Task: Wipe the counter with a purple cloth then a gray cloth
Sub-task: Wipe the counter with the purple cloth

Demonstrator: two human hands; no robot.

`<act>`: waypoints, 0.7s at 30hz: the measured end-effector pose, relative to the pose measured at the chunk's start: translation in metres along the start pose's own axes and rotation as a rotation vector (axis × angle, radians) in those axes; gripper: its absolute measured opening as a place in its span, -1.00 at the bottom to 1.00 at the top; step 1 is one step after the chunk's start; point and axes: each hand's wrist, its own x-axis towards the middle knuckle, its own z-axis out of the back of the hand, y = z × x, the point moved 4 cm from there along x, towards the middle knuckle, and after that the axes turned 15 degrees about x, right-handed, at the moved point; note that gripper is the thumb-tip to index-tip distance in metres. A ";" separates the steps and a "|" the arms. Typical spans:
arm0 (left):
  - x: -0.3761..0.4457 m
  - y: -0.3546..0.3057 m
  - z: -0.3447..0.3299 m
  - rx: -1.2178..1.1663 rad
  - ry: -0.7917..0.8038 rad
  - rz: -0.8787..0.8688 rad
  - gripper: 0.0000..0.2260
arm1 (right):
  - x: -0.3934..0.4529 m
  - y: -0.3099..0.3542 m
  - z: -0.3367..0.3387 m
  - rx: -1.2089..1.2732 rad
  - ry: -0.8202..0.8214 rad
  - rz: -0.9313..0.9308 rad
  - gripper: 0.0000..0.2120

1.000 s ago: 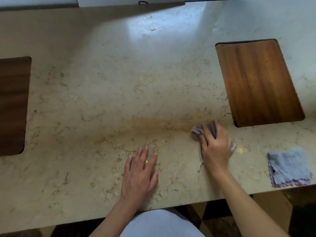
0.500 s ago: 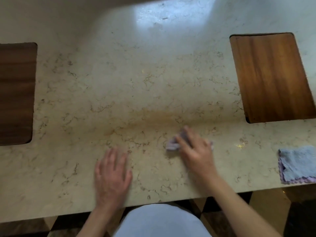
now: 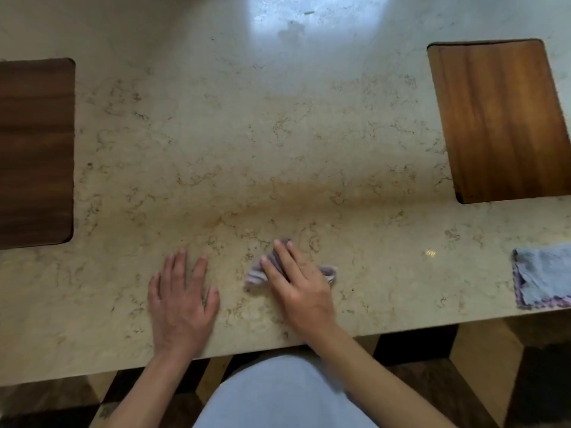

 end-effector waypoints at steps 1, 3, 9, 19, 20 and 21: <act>0.001 0.001 0.001 -0.009 0.001 -0.004 -0.46 | -0.003 -0.008 0.007 -0.033 0.066 0.113 -0.65; 0.003 0.005 0.002 -0.009 0.011 -0.015 -0.47 | 0.006 -0.050 0.039 -0.072 0.015 0.069 -0.66; 0.036 0.052 0.009 0.033 -0.021 0.072 -0.49 | 0.091 -0.132 0.100 -0.123 -0.314 -0.592 -0.58; 0.075 0.081 -0.004 0.020 -0.024 0.058 -0.44 | 0.024 0.003 0.011 0.012 0.099 0.002 -0.60; 0.075 0.081 -0.004 0.024 -0.024 0.058 -0.44 | 0.029 -0.018 0.029 0.022 0.059 -0.104 -0.62; 0.075 0.081 -0.004 0.027 -0.021 0.057 -0.44 | 0.037 -0.044 0.050 -0.048 -0.039 -0.201 -0.62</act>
